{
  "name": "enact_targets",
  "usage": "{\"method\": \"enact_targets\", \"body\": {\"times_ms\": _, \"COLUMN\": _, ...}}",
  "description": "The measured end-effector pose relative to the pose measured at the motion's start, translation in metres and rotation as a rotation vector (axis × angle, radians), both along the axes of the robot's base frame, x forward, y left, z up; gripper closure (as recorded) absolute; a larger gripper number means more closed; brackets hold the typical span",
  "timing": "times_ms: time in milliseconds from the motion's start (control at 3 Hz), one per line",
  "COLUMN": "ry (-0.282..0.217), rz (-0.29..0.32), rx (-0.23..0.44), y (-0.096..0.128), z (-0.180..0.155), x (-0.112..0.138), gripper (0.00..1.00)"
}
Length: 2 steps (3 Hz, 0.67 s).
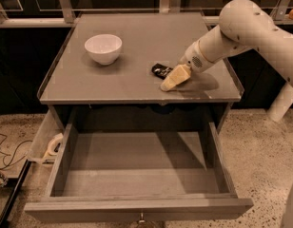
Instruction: Place rxbar chocolate into top drawer
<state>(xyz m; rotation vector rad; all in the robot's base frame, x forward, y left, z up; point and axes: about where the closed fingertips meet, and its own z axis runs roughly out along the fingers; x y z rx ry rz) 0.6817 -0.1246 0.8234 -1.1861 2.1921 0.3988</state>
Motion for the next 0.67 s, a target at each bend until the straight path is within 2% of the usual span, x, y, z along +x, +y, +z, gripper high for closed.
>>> {"method": "enact_targets", "body": {"times_ms": 667, "ry": 0.000, "rz": 0.000, "rx": 0.000, "y": 0.0001, "z": -0.0001, "x": 0.0000, "gripper": 0.66}}
